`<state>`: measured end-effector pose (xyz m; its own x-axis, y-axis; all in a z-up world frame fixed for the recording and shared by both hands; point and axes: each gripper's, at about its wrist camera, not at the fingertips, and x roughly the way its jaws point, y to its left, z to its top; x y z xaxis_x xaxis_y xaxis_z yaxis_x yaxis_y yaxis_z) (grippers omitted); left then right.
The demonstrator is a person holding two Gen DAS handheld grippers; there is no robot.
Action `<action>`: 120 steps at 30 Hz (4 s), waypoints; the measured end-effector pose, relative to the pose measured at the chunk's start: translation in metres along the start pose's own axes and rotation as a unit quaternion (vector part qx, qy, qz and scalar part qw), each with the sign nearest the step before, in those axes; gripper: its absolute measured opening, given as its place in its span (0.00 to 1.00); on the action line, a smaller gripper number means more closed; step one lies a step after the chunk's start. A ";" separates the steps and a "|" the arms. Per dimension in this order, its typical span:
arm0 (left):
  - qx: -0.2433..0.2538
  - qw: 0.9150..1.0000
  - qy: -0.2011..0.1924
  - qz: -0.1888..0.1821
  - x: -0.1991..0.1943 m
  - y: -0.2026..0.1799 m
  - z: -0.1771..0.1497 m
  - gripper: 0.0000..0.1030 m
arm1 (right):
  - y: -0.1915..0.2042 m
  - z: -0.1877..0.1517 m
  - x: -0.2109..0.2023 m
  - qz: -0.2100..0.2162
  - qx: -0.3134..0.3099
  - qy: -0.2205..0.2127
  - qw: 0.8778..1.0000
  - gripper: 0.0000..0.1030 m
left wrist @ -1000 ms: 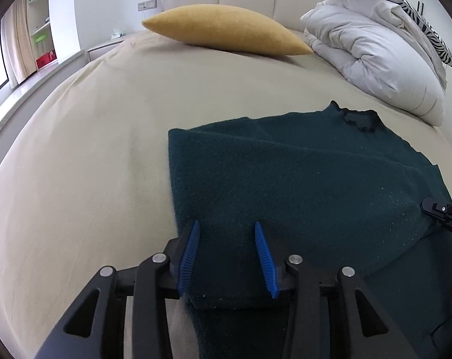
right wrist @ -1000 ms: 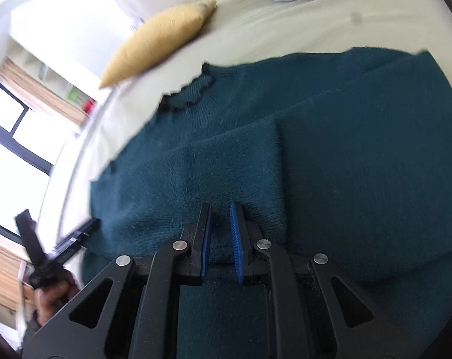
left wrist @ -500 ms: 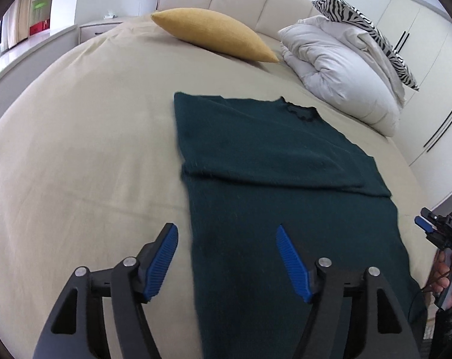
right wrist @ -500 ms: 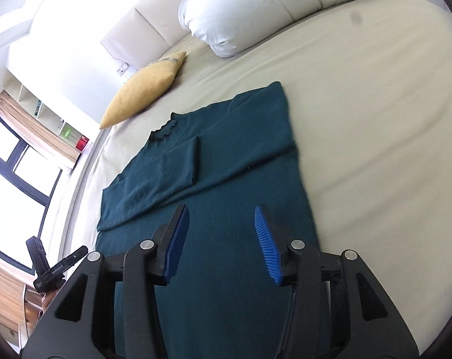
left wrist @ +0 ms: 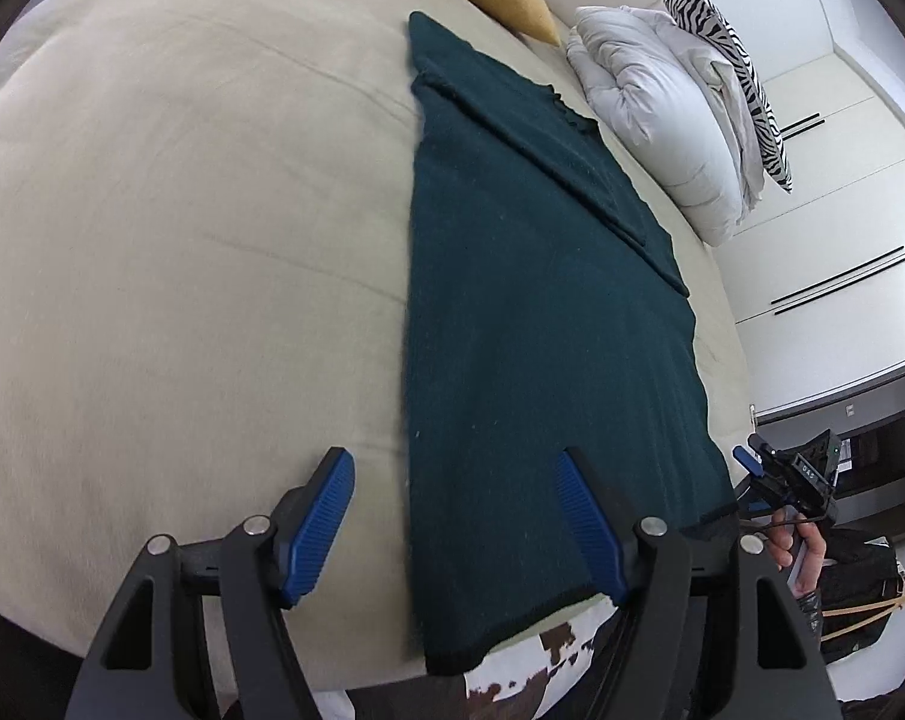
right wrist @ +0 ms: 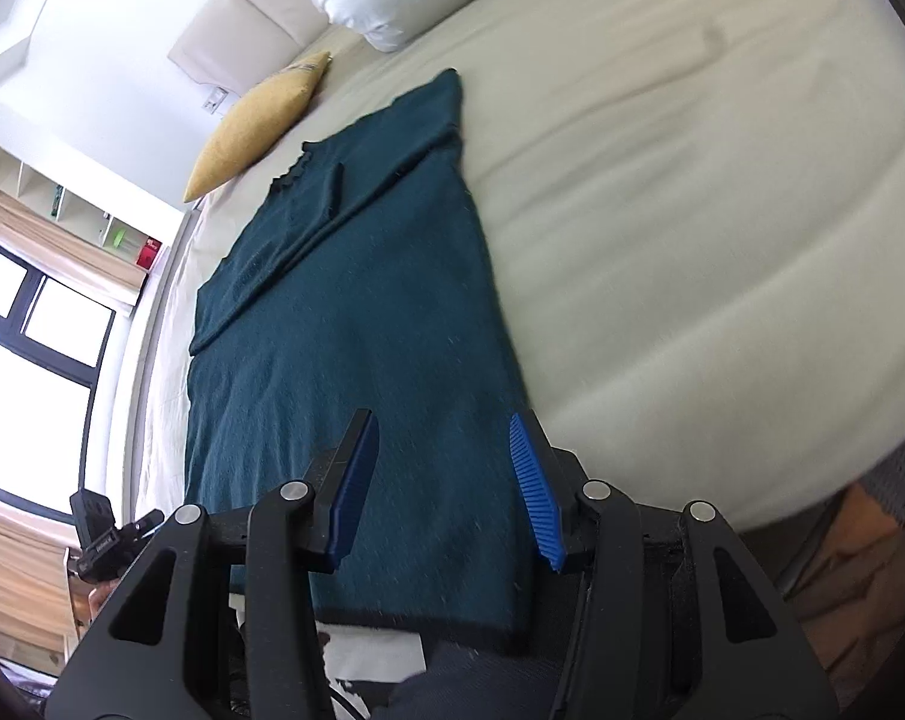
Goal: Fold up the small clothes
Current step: 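Move both open grippers to the sweater hem, then close both grippers on the sweater hem, then lift the hem with both grippers and fold it toward the collar, then release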
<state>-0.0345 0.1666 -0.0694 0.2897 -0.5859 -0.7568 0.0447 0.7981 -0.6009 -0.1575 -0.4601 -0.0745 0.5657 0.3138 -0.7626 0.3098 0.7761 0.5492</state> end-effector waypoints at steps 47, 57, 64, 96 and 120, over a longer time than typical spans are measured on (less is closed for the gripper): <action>-0.045 0.995 0.072 -0.043 -0.001 0.023 -0.035 0.13 | 0.005 -0.031 0.021 -0.017 -0.035 0.140 0.989 0.33; -0.038 0.996 0.067 -0.048 -0.001 0.017 -0.036 0.07 | -0.002 -0.036 0.015 -0.018 -0.027 0.130 0.991 0.13; -0.040 0.996 0.054 -0.058 -0.004 0.017 -0.037 0.07 | -0.006 -0.035 0.007 -0.009 -0.021 0.112 0.993 0.09; -0.103 0.966 -0.080 -0.225 -0.051 -0.008 0.072 0.06 | 0.063 0.064 -0.017 0.107 -0.002 -0.081 0.991 0.05; -0.138 0.961 -0.131 -0.199 0.019 -0.007 0.263 0.06 | 0.108 0.267 0.120 0.036 -0.007 -0.129 0.991 0.05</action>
<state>0.2221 0.1863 -0.0118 0.5346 -0.7528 -0.3839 -0.0434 0.4293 -0.9021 0.1479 -0.4842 -0.0157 0.7632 0.2195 -0.6077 0.2522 0.7647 0.5930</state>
